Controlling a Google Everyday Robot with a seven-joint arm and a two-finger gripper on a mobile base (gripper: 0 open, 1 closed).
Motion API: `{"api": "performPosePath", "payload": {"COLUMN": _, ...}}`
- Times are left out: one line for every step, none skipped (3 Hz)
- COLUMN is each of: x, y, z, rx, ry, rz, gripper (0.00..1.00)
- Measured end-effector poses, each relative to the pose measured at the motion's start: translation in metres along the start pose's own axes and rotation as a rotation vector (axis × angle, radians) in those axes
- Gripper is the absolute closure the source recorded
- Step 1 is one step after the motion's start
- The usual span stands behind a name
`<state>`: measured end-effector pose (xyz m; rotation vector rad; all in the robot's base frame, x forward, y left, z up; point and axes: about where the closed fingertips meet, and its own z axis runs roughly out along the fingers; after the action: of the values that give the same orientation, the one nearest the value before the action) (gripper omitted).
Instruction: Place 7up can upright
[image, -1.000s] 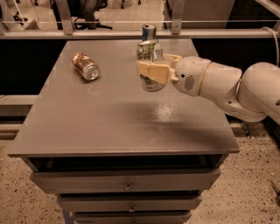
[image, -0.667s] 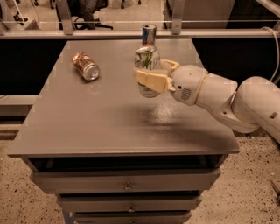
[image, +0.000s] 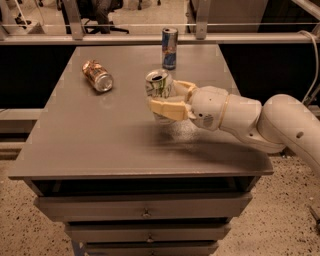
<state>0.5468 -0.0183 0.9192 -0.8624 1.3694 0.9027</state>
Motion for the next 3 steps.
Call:
{"api": "performPosePath", "payload": {"x": 0.021, "y": 0.011, "z": -0.002, "rx": -0.049, "ry": 0.005, "rz": 0.033, "gripper": 0.82}}
{"api": "performPosePath", "payload": {"x": 0.038, "y": 0.021, "z": -0.006, "rx": -0.072, "ry": -0.012, "rz": 0.067, "gripper": 0.58}}
{"api": "performPosePath", "payload": {"x": 0.049, "y": 0.027, "z": -0.011, "rx": -0.081, "ry": -0.012, "rz": 0.087, "gripper": 0.36}}
